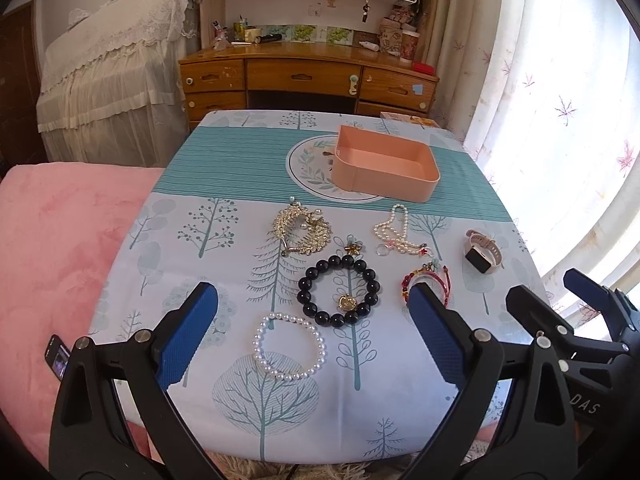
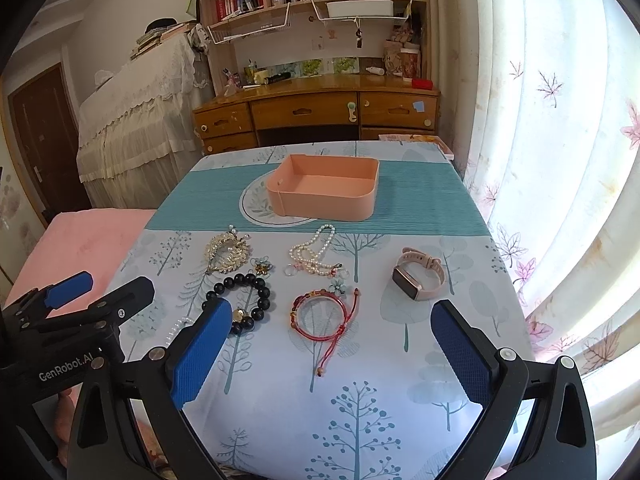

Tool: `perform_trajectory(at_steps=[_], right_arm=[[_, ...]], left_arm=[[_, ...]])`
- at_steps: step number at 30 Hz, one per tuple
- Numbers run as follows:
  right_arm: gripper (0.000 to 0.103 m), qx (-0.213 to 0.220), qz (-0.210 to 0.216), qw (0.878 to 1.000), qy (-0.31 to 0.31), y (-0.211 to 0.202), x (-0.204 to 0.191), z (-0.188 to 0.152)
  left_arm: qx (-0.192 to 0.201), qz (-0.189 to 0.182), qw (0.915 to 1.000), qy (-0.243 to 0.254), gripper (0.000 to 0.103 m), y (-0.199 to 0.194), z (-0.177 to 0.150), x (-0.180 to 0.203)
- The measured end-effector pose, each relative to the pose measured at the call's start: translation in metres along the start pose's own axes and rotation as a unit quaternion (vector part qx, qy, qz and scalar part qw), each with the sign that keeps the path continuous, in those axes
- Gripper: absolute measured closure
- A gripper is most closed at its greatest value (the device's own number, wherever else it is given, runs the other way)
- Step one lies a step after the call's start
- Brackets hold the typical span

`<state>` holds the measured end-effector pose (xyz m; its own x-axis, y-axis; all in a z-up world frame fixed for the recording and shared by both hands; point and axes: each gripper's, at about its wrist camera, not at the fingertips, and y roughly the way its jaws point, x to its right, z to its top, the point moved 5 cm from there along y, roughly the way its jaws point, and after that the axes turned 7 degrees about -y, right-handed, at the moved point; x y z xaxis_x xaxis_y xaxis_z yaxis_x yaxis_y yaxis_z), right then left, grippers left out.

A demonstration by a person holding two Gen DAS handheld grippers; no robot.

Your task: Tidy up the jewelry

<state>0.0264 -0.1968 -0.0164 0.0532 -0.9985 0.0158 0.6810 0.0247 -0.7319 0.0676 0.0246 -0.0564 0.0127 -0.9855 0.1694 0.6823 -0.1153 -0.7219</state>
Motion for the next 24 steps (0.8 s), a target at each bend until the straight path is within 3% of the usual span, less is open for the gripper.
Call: perform_trajectory(at_steps=[7, 16, 19, 21, 24], right_arm=[[0.002, -0.016, -0.005, 1.0, -0.005, 0.015, -0.001, 0.0], [0.002, -0.04, -0.052, 0.997, -0.042, 0.045, 0.001, 0.002], [0.002, -0.061, -0.041, 0.996, -0.049, 0.063, -0.001, 0.0], [0.004, -0.08, -0.02, 0.996, -0.037, 0.076, 0.002, -0.002], [0.019, -0.106, 0.002, 0.994, -0.022, 0.096, 0.008, -0.006]], left_arm=[[-0.011, 0.022, 0.9997, -0.002, 0.008, 0.011, 0.008, -0.018], [-0.061, 0.032, 0.9975, 0.014, 0.007, 0.039, 0.0, -0.033], [-0.077, 0.04, 0.9961, 0.017, 0.007, 0.053, -0.006, -0.038], [-0.093, 0.048, 0.9944, 0.017, 0.007, 0.063, -0.011, -0.044], [-0.122, 0.061, 0.9906, 0.015, 0.007, 0.081, -0.02, -0.054]])
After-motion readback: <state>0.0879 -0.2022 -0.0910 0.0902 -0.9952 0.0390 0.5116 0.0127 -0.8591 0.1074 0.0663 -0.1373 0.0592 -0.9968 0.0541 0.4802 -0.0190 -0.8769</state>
